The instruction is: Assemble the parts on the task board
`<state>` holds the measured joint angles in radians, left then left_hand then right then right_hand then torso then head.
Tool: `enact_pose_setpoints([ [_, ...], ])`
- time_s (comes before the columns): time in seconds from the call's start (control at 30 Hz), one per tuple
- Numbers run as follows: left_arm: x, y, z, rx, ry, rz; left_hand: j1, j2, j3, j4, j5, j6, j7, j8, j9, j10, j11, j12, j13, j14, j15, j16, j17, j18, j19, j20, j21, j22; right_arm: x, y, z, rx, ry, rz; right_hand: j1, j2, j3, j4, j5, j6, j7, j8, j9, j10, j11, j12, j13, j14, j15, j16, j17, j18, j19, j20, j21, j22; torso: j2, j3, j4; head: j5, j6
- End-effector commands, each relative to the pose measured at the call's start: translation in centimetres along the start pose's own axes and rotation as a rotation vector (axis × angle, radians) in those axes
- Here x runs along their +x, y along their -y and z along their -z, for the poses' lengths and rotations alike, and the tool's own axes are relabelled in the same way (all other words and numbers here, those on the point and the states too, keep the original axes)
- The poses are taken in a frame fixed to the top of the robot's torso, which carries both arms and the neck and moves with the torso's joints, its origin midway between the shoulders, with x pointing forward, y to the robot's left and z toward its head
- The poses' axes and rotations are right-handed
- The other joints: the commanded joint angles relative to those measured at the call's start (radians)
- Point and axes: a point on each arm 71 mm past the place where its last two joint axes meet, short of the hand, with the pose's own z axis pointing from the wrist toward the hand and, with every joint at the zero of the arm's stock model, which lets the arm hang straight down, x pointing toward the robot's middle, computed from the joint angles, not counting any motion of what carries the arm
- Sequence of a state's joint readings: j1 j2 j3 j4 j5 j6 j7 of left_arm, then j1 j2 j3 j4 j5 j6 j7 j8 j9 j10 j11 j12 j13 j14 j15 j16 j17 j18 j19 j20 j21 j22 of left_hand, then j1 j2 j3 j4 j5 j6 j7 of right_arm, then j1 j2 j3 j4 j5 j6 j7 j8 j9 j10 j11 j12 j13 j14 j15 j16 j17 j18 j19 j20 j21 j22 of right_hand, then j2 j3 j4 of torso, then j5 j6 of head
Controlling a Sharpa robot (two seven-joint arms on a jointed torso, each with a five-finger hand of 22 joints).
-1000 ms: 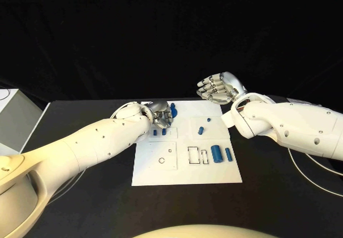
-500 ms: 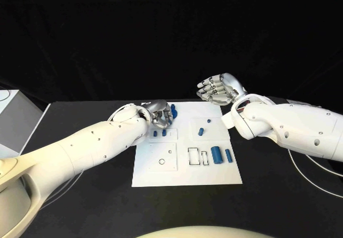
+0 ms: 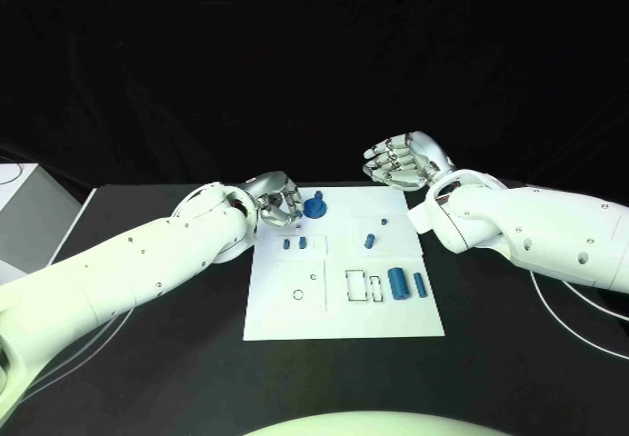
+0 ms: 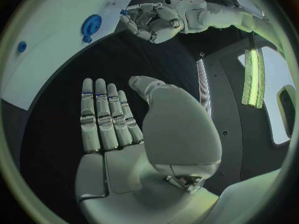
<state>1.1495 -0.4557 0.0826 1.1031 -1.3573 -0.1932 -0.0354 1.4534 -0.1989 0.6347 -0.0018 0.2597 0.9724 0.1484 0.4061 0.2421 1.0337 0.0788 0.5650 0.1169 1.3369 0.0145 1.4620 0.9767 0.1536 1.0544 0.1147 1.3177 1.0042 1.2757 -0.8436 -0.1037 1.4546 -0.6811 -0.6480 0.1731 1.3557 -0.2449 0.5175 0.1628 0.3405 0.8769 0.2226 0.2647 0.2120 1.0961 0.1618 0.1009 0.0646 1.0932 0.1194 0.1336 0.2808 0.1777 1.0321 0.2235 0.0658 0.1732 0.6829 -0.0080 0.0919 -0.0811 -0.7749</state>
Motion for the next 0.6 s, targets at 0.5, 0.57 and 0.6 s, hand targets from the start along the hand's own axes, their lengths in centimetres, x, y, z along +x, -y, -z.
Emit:
enact_pose_setpoints([
  [0.5,0.35,-1.09,-0.04,-0.045,-0.063,-0.030,-0.012,0.002,-0.001,-0.006,0.002,0.009,-0.001,-0.008,0.003,0.009,0.001,-0.008,0.001,0.004,0.000,0.001,-0.008,-0.015,0.002,0.002,0.002,-0.003,0.05,-0.12,0.03,-0.017,-0.016,0.003,-0.001,0.001,0.004,-0.004,0.007,0.011,0.003,0.005,0.000,0.008,0.001,-0.006,-0.001,0.008,-0.003,-0.005,-0.003,0.006,0.009,0.002,0.006,-0.003,0.003,0.0015,-0.0027,0.005,-0.005],
  [0.57,0.44,-1.14,-0.10,-0.047,-0.063,-0.032,-0.012,0.002,-0.001,-0.006,0.002,0.009,-0.001,-0.008,0.003,0.009,0.001,-0.008,0.001,0.004,0.000,0.001,-0.008,-0.015,0.002,0.002,0.002,-0.003,0.06,-0.13,0.03,-0.017,-0.016,0.003,-0.001,0.001,0.004,-0.004,0.007,0.011,0.003,0.005,0.000,0.008,0.001,-0.006,-0.001,0.008,-0.003,-0.005,-0.003,0.006,0.009,0.002,0.006,-0.003,0.003,0.0014,-0.0028,0.005,-0.006],
  [0.6,0.49,-1.16,-0.14,-0.048,-0.064,-0.033,-0.012,0.002,-0.001,-0.006,0.002,0.009,-0.001,-0.008,0.003,0.009,0.001,-0.008,0.001,0.004,0.000,0.001,-0.008,-0.015,0.002,0.002,0.002,-0.003,0.07,-0.14,0.03,-0.017,-0.016,0.002,-0.001,0.001,0.004,-0.004,0.007,0.011,0.003,0.005,0.000,0.008,0.001,-0.006,-0.001,0.008,-0.003,-0.005,-0.003,0.006,0.009,0.002,0.006,-0.003,0.002,0.0014,-0.0026,0.005,-0.006],
])
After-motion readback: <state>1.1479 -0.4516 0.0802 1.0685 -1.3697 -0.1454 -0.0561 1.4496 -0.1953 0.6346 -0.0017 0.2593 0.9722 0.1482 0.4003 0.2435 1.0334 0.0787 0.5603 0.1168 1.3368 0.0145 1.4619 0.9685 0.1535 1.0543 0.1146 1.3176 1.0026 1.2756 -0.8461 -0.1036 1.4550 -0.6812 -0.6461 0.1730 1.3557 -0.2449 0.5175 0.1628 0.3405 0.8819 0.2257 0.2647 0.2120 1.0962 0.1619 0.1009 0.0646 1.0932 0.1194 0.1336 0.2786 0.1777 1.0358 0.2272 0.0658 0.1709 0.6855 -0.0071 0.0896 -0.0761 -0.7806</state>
